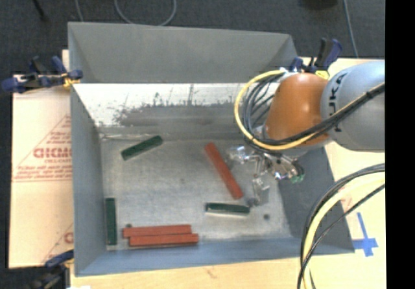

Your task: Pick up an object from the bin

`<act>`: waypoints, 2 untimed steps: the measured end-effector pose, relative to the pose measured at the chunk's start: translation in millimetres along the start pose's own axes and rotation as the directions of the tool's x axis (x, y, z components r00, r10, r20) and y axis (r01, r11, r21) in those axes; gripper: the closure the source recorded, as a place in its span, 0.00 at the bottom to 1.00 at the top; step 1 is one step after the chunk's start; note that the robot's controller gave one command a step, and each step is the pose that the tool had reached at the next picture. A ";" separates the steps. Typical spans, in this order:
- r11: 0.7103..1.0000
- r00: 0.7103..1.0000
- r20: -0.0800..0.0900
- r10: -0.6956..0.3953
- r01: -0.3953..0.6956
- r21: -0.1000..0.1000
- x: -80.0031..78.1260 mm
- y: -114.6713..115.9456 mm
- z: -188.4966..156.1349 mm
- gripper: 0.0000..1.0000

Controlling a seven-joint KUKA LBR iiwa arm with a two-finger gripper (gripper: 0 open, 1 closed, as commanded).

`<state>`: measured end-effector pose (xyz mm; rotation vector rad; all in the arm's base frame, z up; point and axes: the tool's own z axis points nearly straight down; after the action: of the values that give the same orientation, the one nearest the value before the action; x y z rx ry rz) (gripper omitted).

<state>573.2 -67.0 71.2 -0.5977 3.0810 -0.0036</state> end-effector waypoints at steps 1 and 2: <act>0.996 0.996 0.008 -0.094 0.094 -0.001 -84.5 29.4 -1.3 0.00; 0.985 0.985 0.008 -0.172 0.173 -0.002 -110.7 113.9 -32.9 0.00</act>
Offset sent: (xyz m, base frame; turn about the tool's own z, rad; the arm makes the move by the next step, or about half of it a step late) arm 0.0640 0.0565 -0.0005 -0.0922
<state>633.2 80.1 104.1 -0.8603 3.0111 0.0028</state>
